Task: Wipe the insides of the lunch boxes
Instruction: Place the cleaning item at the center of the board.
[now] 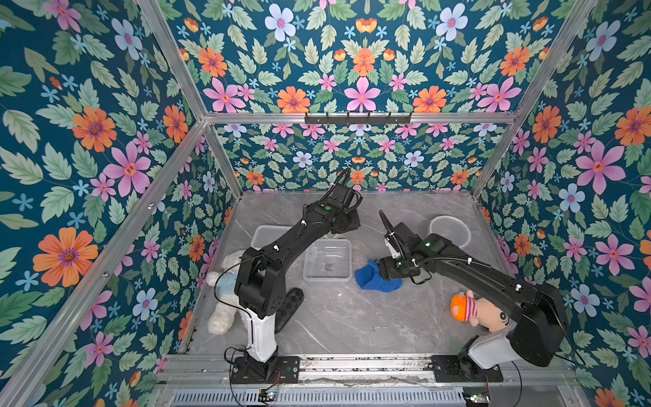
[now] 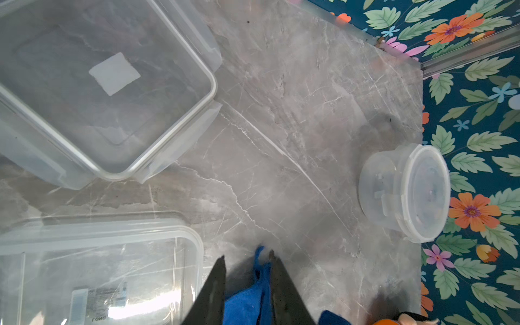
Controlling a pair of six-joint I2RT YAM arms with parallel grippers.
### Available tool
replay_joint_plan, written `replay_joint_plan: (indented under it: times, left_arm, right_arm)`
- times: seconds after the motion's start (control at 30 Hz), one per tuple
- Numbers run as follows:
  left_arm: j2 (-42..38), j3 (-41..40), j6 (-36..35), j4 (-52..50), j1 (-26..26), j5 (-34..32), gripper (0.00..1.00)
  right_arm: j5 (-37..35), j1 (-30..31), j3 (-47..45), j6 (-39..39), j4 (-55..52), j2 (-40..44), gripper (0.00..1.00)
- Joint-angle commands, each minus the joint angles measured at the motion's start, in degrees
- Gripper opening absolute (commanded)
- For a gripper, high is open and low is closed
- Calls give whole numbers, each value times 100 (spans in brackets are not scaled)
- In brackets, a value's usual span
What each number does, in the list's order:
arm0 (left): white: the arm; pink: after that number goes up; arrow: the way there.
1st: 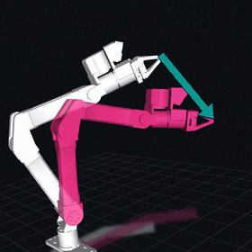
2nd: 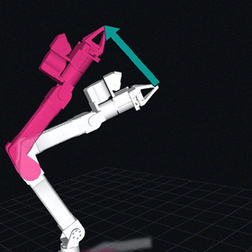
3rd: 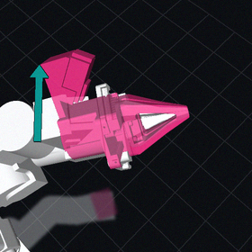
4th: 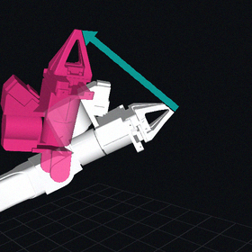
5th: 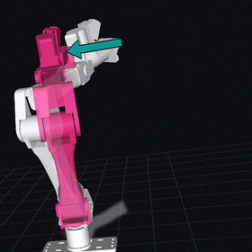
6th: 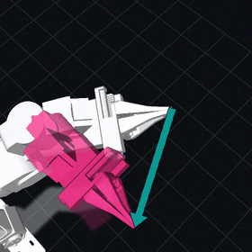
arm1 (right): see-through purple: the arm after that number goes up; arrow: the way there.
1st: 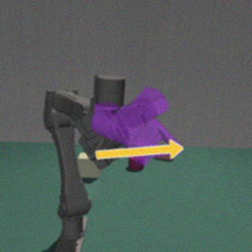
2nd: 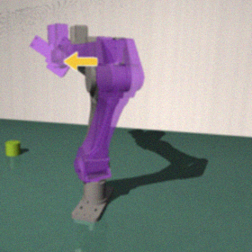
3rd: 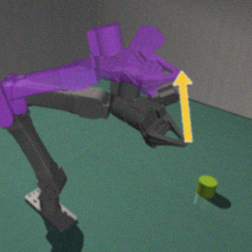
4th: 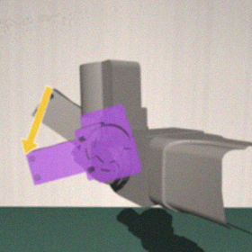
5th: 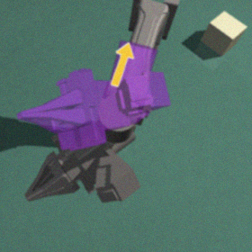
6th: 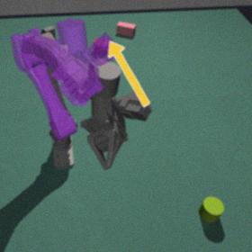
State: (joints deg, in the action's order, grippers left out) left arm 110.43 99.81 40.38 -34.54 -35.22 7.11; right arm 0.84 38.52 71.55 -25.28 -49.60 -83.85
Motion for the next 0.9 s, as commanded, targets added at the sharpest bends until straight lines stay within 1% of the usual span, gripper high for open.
replay_joint_plan:
  times: [0.0, 0.1, 0.2, 0.23, 0.3, 0.43, 0.5, 0.6, 0.67, 0.77, 0.87]
  left_arm:
    - [226, 360, -53, 15, -104, 87, 30]
    - [474, 617, -71, -61, -171, 156, 30]
    - [485, 538, -62, -40, -226, 167, 30]
    - [443, 473, -59, -28, -238, 161, 30]
    - [337, 313, -68, -17, -234, 127, 30]
    - [149, -195, 8, 191, -251, 320, 31]
    - [62, -558, 114, 435, -337, 580, 31]
    - [-53, -1140, 328, 878, -608, 926, 31]
    - [-98, -1469, 514, 1169, -840, 1104, 27]
    - [-206, -2018, 913, 1843, -1146, 1327, 20]
    - [-354, -2417, 1234, 2385, -1322, 1367, 18]
  right_arm:
    - [17, -38, 90, 207, -108, -1, 75]
    - [275, -38, 251, 233, 129, -769, 75]
    - [833, -38, 567, 184, 331, -1839, 72]
    - [1027, -19, 614, 134, 406, -2061, 71]
    - [1172, 45, 529, 58, 554, -2225, 71]
    - [1072, 108, 103, 31, 691, -1923, 73]
    - [1005, 117, -208, 23, 778, -1597, 75]
    - [877, 148, -806, -3, 1098, -921, 79]
    - [760, 155, -1148, -37, 1302, -648, 80]
    - [566, 148, -1353, -88, 1418, -587, 80]
    - [450, 151, -1449, -91, 1657, -623, 80]
